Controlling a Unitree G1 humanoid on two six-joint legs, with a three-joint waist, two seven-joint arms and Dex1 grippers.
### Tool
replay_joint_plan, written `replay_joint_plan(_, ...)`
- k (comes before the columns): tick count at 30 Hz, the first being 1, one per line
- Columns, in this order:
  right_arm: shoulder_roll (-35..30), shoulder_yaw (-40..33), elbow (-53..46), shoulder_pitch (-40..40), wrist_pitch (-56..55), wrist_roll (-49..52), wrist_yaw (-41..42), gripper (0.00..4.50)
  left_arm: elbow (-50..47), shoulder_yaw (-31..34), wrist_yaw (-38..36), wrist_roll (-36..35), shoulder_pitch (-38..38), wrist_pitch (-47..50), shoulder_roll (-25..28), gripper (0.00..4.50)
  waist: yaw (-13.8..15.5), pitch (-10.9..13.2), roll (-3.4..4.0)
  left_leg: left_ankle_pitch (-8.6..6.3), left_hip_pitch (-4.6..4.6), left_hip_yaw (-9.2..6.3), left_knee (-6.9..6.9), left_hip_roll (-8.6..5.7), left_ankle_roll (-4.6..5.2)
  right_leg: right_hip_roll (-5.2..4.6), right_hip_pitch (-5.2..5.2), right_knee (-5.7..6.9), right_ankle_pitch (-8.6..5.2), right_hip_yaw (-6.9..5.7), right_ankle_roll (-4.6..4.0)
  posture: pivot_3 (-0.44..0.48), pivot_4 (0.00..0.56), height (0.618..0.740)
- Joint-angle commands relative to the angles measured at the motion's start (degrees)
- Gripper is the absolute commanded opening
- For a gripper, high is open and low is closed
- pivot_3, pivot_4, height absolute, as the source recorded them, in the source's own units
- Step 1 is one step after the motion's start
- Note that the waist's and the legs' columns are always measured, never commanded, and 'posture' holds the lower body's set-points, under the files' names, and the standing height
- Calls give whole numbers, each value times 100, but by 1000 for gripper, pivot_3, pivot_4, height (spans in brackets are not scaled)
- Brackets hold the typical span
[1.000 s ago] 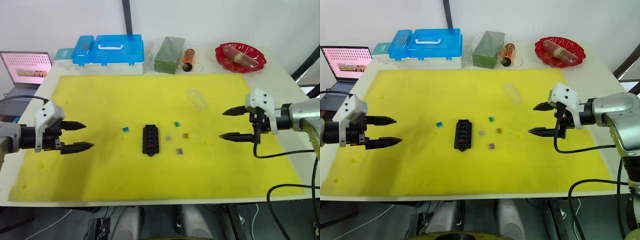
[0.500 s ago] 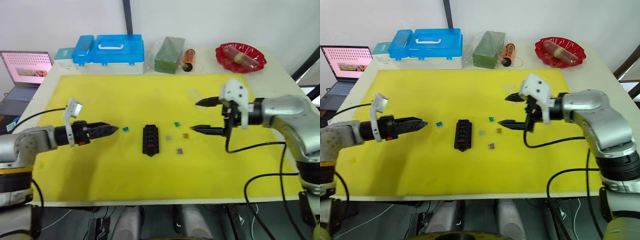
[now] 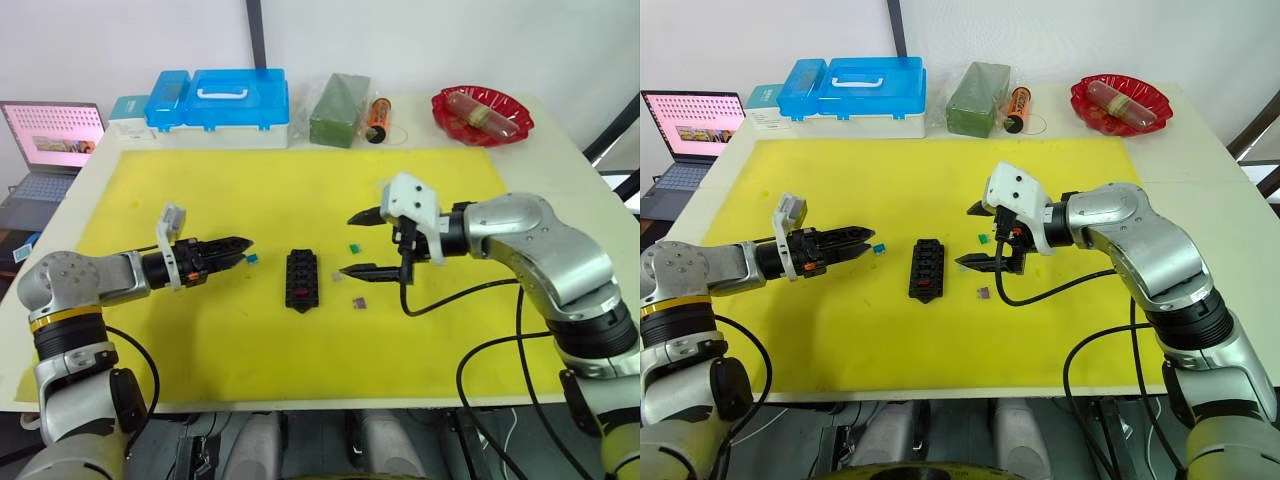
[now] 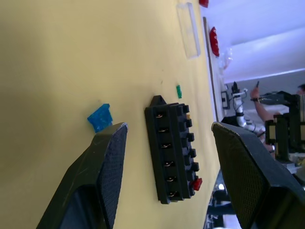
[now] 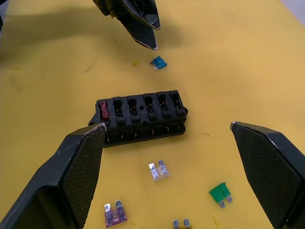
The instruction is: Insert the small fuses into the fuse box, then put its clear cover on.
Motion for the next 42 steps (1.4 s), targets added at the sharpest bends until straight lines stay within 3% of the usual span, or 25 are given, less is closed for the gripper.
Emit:
replay_joint_plan(1, 38, -130, -149, -129, -75, 14, -49, 4500, 115, 254, 168, -78, -144, 51, 20, 2935, 0, 0, 0, 0, 0, 0, 0, 0, -1, 0, 0, 0, 0, 0, 0, 0, 150, 740)
replay_joint_plan(14, 128, -42, -86, -200, -248, -101, -31, 4500, 815, 264, 377, -28, -117, 24, -60, 2935, -1, -1, 0, 2, 0, 0, -2, -1, -4, -2, 0, 0, 0, 0, -1, 0, 150, 740)
replay_joint_plan(42, 278, -52, -187, -236, -155, -136, -151, 4500, 678, 193, 1281, 400, -330, -178, -829, 2935, 151, -7, 2, 10, 1, -11, 0, -23, -18, -26, 14, -3, 2, -17, 2, 0, 150, 740)
